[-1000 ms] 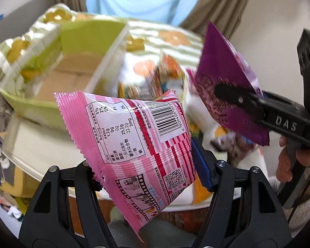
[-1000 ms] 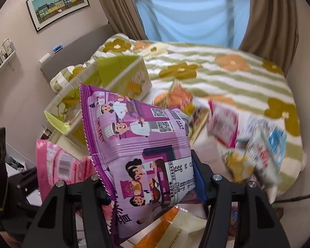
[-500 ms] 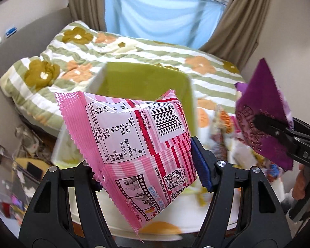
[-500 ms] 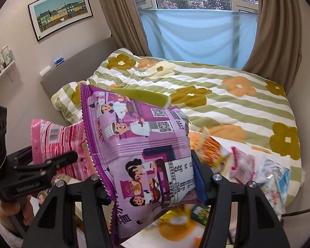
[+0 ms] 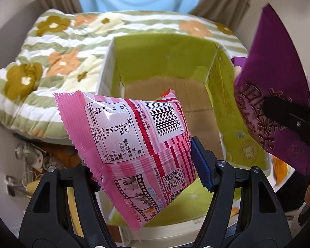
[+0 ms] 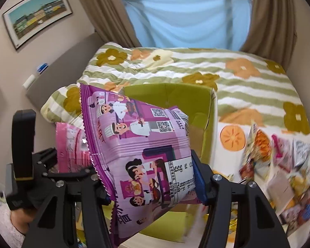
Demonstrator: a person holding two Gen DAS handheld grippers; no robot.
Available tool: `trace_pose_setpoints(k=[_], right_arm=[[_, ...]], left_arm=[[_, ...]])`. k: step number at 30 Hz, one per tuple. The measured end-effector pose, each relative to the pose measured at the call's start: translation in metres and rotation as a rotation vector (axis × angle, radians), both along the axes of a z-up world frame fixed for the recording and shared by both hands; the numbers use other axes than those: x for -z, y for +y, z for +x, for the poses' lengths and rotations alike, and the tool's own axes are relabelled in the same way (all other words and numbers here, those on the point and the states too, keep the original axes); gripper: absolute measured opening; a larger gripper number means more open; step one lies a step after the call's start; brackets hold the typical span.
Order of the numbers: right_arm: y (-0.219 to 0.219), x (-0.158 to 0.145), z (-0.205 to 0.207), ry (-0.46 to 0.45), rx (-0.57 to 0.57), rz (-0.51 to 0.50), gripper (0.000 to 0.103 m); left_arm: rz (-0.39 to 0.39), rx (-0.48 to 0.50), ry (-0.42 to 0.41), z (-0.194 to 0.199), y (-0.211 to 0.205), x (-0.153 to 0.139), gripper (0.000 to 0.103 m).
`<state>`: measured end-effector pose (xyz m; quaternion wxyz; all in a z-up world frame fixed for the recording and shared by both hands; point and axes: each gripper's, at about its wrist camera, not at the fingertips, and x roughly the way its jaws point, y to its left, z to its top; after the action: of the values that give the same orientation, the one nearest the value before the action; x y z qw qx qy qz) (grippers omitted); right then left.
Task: Organize snacks
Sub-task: 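Carry both bags into the lime-green box and open both tools to release them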
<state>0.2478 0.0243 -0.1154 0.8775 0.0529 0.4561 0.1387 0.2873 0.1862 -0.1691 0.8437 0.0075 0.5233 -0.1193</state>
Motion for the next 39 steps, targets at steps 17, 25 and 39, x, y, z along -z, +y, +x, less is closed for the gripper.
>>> trace_pose_setpoints(k=[17, 25, 39], right_arm=[[0.021, 0.041, 0.020, 0.110, 0.051, -0.008, 0.056], [0.037, 0.075, 0.043, 0.161, 0.009, -0.078, 0.057], [0.030, 0.084, 0.018, 0.162, -0.008, -0.037, 0.103]], left_arm=[[0.012, -0.050, -0.056, -0.014, 0.032, -0.009, 0.101], [0.016, -0.064, -0.019, -0.006, 0.033, 0.005, 0.101], [0.038, -0.095, -0.033, -0.022, 0.043, -0.001, 0.101]])
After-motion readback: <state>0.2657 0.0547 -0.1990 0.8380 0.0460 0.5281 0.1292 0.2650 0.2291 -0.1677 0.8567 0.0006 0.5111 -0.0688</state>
